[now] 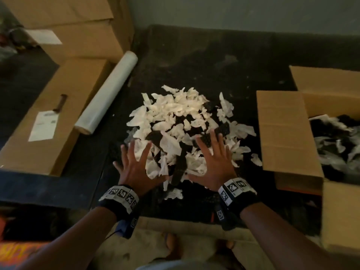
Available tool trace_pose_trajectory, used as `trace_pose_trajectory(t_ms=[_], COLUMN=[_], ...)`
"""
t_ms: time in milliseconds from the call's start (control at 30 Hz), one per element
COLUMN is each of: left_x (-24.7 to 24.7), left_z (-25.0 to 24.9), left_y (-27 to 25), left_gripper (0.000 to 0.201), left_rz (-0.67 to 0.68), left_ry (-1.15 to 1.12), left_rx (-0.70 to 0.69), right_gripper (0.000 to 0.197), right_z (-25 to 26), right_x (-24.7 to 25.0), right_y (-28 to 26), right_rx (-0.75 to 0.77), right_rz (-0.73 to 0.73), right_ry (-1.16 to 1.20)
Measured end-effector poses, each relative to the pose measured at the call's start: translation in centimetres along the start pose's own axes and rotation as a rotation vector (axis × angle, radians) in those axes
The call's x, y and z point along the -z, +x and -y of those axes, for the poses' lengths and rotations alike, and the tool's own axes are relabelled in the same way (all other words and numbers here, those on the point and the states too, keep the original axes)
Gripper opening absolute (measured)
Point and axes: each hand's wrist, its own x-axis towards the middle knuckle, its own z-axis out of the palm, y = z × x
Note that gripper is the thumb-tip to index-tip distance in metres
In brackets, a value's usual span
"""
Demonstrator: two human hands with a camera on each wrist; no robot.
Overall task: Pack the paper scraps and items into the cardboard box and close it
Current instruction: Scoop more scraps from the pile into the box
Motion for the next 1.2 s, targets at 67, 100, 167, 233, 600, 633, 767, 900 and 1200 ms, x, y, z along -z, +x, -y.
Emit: trace_pose_trajectory(t_ms=[67, 100, 167, 233, 600, 633, 767, 900, 1200], left_x=[-1.2, -1.7, -2.7, -3.5, -6.6, -6.6, -4.6, -1.9, -1.9], left_z=[2.2, 2.9, 3.6, 3.6, 0.2, 0.3, 0.8, 0.7, -3.4], left_y=[0.4, 0.6, 1.4, 2.6, 7.3, 7.4, 7.2, 6.4, 11.6], left_gripper=[0.137, 0.138, 0.138, 0.134, 0.125, 0.123, 0.112, 0.107, 0.157], left_rz=[0.059, 0.081, 0.103, 0.113, 0.151, 0.132, -0.067, -0.297, 0.272], left_ry=[-0.032, -0.054, -0.092, -0.127, -0.078, -0.065, -0.163, -0.254, 0.135], left_rx=[0.083, 0.108, 0.127, 0.095, -0.161, -0.174, -0.179, -0.191, -0.319], right_gripper=[0.131, 0.134, 0.139, 0.141, 0.126, 0.124, 0.111, 0.119, 0.158], right_z=[-0.5, -1.0, -2.1, -3.1, 0.1, 0.1, -0.7, -2.1, 1.1], right_x=[-1.9, -2.6, -3.7, -4.9, -8.5, -8.1, -5.8, -3.3, -3.8], right_y=[-1.1, -1.5, -1.6, -1.1, 3.4, 3.1, 1.6, 0.6, 8.0], right_rx=[-0.156, -0.240, -0.402, -0.510, -0.199, -0.187, -0.196, -0.197, 0.003], right_rz=[-0.040, -0.057, -0.043, 0.037, 0.178, 0.151, 0.020, -0.047, 0.289], right_ry=[0.000, -0.003, 0.006, 0.034, 0.183, 0.191, 0.211, 0.214, -0.058])
